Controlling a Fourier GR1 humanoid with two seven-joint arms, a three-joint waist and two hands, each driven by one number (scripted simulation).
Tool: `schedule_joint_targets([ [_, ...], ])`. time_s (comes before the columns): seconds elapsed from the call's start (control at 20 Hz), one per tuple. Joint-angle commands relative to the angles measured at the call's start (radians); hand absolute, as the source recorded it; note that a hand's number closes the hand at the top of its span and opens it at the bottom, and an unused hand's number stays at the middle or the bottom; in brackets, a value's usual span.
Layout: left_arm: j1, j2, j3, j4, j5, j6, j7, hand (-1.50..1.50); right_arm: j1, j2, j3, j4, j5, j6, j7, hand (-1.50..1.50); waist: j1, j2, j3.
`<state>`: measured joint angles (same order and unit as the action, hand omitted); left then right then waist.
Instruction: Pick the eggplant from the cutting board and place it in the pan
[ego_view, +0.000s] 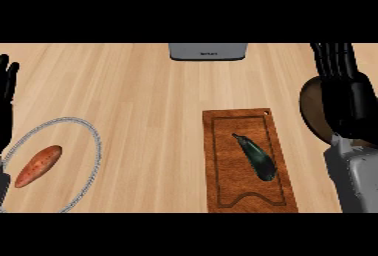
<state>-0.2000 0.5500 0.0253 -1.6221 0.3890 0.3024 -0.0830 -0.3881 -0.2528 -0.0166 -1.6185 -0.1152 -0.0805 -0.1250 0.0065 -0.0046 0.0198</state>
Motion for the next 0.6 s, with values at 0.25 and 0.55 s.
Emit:
schedule_joint_targets([
  [0.25, 0.027, -0.128, -0.265, 0.035, 0.067, -0.156, 0.148, 0.00, -0.121, -0.064, 0.433, 0.138, 0.090, 0.434, 0.078, 1.50, 0.088, 0.060, -0.030],
  [0.55, 0.045, -0.201, -0.352, 0.092, 0.095, -0.181, 0.237, 0.00, -0.138, -0.085, 0.470, 0.353, 0.358, 0.314, -0.339, -1.50, 0.030, 0.024, -0.018],
])
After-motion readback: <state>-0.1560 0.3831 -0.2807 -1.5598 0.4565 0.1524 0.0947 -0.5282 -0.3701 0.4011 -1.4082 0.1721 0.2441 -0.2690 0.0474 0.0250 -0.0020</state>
